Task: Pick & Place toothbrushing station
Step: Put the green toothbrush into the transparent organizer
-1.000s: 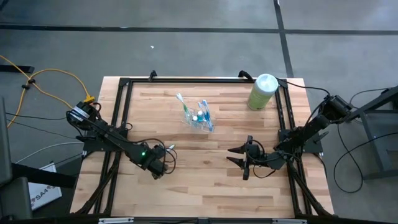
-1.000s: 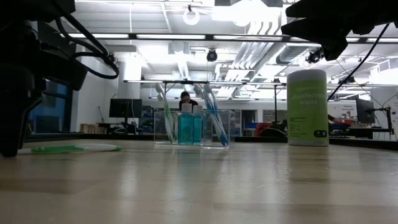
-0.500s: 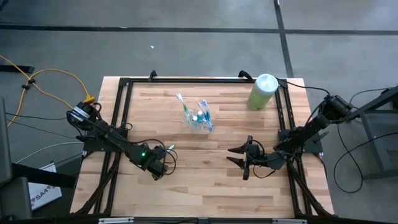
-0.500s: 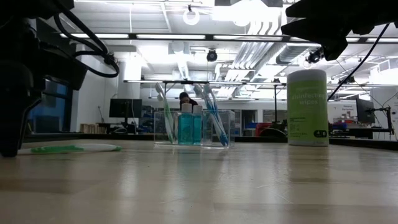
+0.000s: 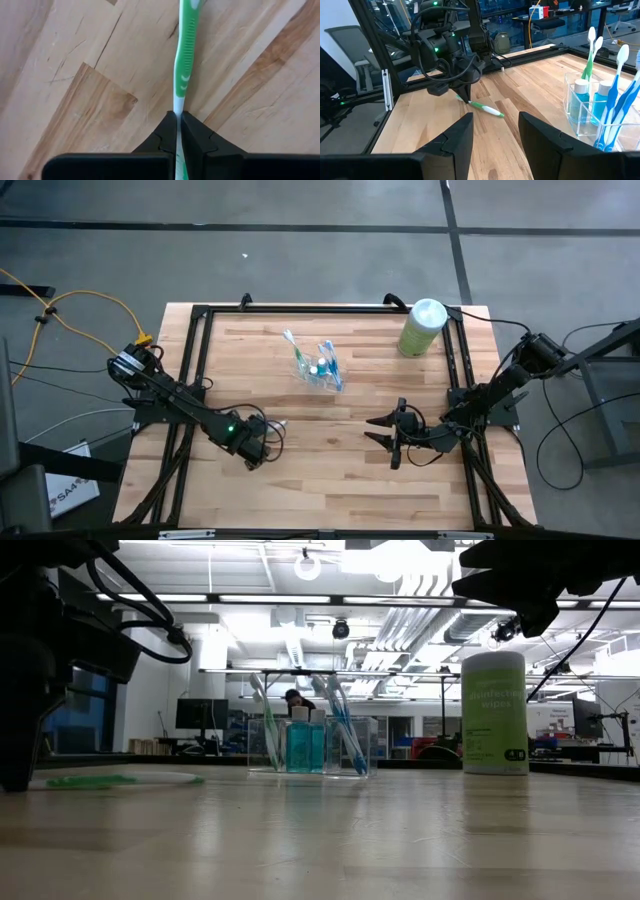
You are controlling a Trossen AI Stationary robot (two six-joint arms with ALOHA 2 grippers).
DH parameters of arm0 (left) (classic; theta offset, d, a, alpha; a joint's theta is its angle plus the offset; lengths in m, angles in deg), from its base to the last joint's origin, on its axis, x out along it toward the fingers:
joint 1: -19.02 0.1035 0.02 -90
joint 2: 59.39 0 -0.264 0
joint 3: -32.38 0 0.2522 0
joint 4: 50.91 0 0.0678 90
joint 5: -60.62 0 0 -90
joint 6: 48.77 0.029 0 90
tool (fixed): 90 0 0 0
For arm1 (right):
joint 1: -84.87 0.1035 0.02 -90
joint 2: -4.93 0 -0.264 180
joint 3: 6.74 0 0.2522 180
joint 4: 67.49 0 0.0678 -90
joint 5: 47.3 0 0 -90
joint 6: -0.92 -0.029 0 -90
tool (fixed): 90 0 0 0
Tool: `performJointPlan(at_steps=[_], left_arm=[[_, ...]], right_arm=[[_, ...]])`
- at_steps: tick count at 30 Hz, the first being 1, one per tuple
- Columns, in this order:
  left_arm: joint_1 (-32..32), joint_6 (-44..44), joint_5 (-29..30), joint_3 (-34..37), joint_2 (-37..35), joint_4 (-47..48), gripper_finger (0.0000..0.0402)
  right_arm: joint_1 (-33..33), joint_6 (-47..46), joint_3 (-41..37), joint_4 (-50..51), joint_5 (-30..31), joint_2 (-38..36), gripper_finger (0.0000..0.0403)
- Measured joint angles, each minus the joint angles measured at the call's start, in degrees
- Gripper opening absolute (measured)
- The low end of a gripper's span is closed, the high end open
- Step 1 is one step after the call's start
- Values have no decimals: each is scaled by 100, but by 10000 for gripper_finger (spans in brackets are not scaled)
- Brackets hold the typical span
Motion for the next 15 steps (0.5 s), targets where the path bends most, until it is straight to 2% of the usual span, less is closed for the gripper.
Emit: performJointPlan(at_steps=[15], left_arm=[[-43,742,383,-127,7,58,3]], right_arm=[[-1,39,0,0,2,-1,149]])
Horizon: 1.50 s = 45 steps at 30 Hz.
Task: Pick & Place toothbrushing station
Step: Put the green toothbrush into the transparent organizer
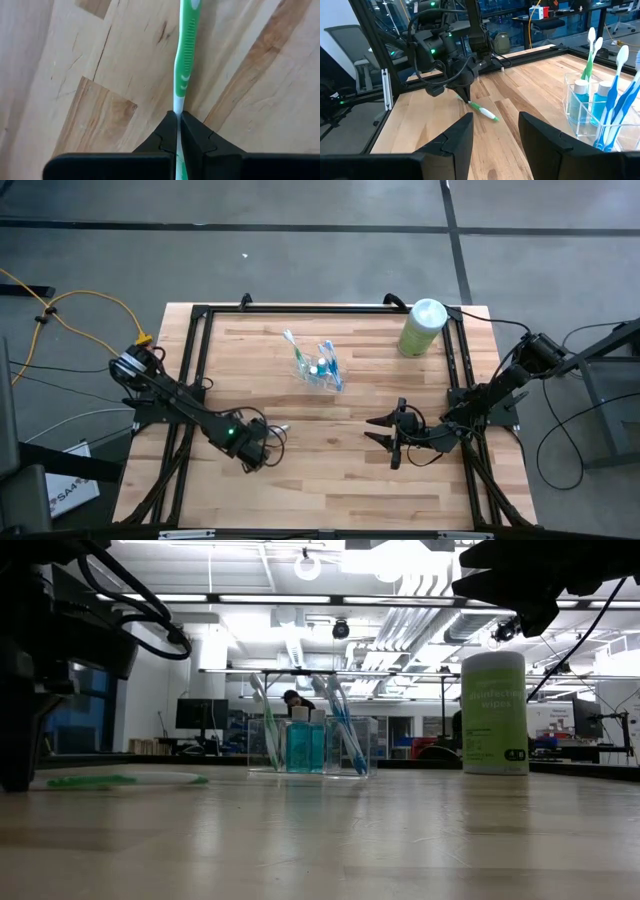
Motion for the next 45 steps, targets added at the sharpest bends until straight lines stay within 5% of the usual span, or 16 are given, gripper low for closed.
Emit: performJointPlan(at_steps=[8,22,32,45], left_arm=[[-116,299,815,-334,23,211,2],[-131,951,1190,-737,11,830,2],[-38,3057,2308,-1382,0,2029,2],[319,5681,4744,-1470,-2,2986,2]], right_arm=[[0,0,0,1,2,2,149],[-4,2,0,22,28,1,149],[-4,2,0,22,28,0,149],[-4,23,0,22,28,0,149]])
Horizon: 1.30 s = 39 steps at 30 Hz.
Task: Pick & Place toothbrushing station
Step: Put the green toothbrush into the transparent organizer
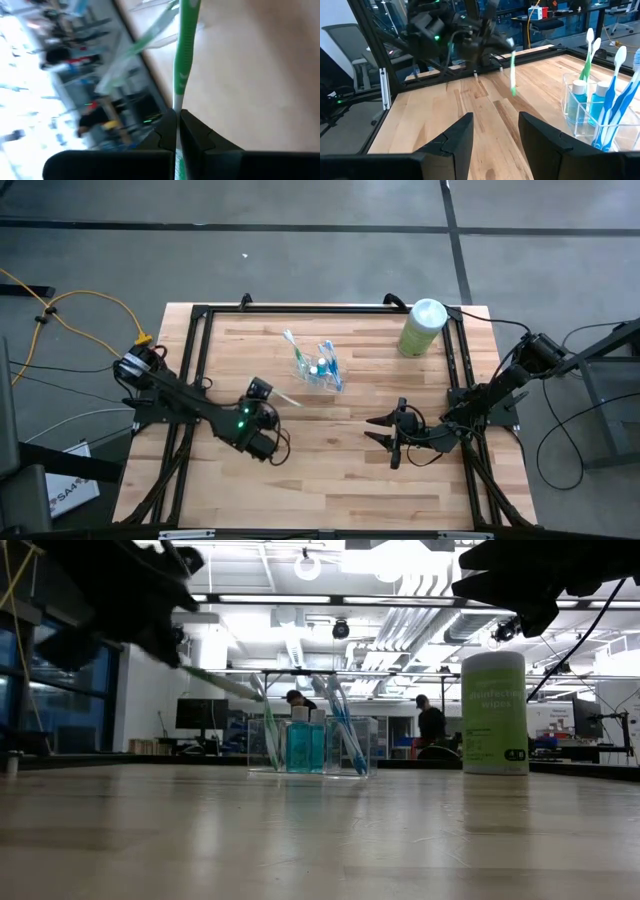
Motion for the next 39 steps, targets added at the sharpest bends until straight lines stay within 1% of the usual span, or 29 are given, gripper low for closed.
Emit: performJointPlan(at_steps=[4,6,10,12,16,21,26,31,39], left_arm=[[369,949,794,0,-2,-4,2],[547,1388,1083,0,-2,2,2],[789,2043,1729,-1,-2,-5,2],[884,2331,1941,0,-4,-5,2],[1088,2895,2106,-1,-4,-7,2],[1360,3395,2588,-2,-4,-7,2],[1585,3668,2686,-2,-7,-38,2],[1760,4137,2689,-2,-7,-334,2],[1963,5595,2490,-2,-5,-1315,2]], right_arm=[[0,45,0,0,0,2,149],[0,45,0,0,-2,0,149],[0,45,0,0,-2,1,149],[0,63,0,0,-2,0,149],[0,91,0,2,-2,0,149],[0,92,0,2,-3,0,149],[0,113,0,2,-2,0,149],[0,133,0,7,13,0,149],[0,135,0,7,15,0,149]])
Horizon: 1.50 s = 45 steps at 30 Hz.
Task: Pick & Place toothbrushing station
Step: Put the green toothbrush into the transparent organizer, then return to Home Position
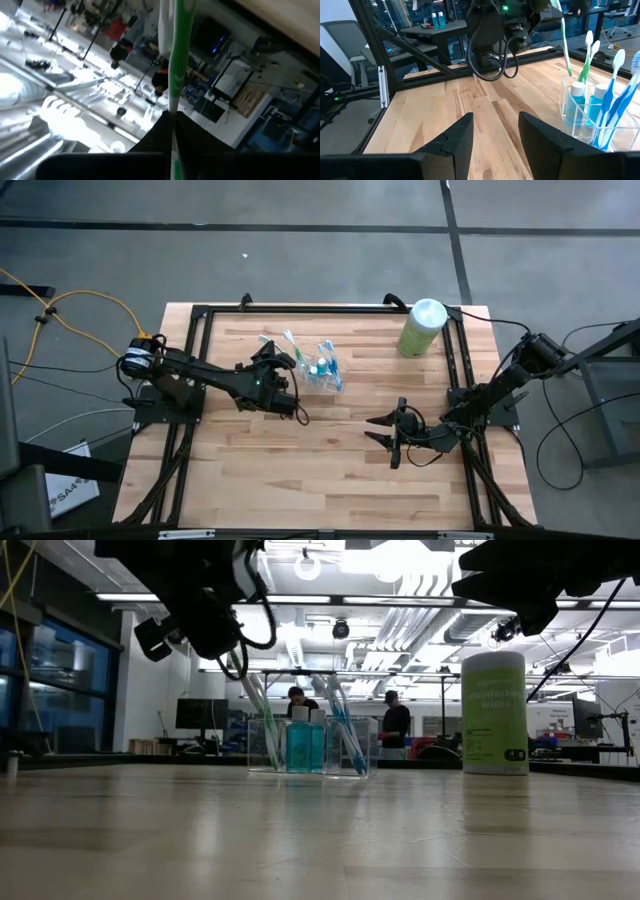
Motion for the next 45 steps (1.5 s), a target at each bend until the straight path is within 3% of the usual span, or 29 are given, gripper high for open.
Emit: performJointPlan(at_steps=[6,10,15,20,24,32,37,45], left_arm=[[61,1050,-324,2,0,-871,2],[106,1628,-943,1,0,-1336,2],[206,2227,-1120,7,39,-1845,2],[346,2517,-1930,17,113,-2055,2],[476,2562,-2153,16,265,-2199,2],[683,2537,-2034,15,610,-2446,1],[667,2434,-1646,15,629,-2821,2],[488,2423,-1725,11,627,-2944,16]], right_arm=[[0,0,0,0,-2,0,149],[0,0,0,-2,-8,2,149],[0,-26,0,-2,-18,0,149],[0,-32,0,0,-19,0,149],[0,-33,2,24,-19,2,149],[0,-71,9,79,-21,2,149],[0,-70,9,79,-21,1,149],[0,-70,9,81,-21,2,149]])
